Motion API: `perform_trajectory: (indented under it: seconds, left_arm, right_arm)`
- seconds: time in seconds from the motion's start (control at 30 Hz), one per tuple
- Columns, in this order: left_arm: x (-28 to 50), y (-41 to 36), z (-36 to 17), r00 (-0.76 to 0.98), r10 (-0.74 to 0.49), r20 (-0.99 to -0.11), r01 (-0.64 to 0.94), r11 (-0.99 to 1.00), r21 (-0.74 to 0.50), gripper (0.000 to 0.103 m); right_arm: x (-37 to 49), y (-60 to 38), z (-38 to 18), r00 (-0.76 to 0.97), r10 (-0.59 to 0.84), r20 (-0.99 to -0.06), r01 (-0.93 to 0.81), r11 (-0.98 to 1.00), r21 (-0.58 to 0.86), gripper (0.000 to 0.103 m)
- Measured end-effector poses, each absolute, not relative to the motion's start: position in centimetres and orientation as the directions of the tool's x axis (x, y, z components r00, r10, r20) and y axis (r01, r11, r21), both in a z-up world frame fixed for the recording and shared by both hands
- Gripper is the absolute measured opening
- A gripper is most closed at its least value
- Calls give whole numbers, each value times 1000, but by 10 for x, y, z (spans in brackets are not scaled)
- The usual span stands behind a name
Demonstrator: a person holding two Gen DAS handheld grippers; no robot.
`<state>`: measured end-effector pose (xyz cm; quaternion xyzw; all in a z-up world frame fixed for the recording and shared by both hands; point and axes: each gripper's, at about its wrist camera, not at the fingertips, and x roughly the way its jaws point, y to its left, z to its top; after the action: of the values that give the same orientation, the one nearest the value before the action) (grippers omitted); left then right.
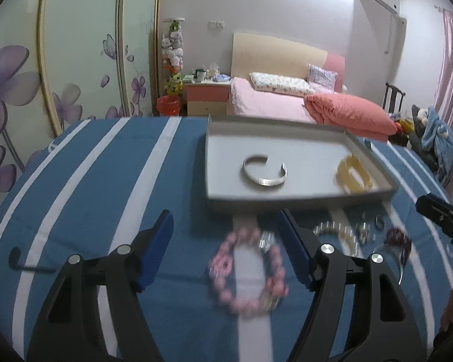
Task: Organize jewelry
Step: 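Open the left gripper to drop the bangle in the tray while the right releases the watch, then grasp the pink beaded bracelet with the left gripper while the right approaches the red bead necklace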
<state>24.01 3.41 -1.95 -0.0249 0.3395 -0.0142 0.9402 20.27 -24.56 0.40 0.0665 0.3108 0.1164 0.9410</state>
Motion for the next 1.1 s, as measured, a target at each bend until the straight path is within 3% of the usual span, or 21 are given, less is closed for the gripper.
perform_trajectory:
  seconds: [0.33, 0.53, 0.97, 1.1]
  left_arm:
    - [234, 39, -52, 699, -27, -714, 5, 999, -32, 68]
    - [245, 38, -62, 653, -21, -757, 5, 1000, -23, 53]
    - [260, 33, -68, 618, 3, -786, 25, 999, 23, 45]
    - [262, 32, -67, 619, -4, -785, 41, 999, 28, 36]
  right_arm:
    - [173, -247, -15, 783, 225, -580, -151, 973, 174, 55]
    - [170, -253, -19, 784, 223, -580, -137, 972, 190, 55]
    - [169, -257, -20, 779, 230, -584, -129, 969, 209, 55]
    - [170, -258, -21, 778, 228, -585, -122, 969, 215, 55]
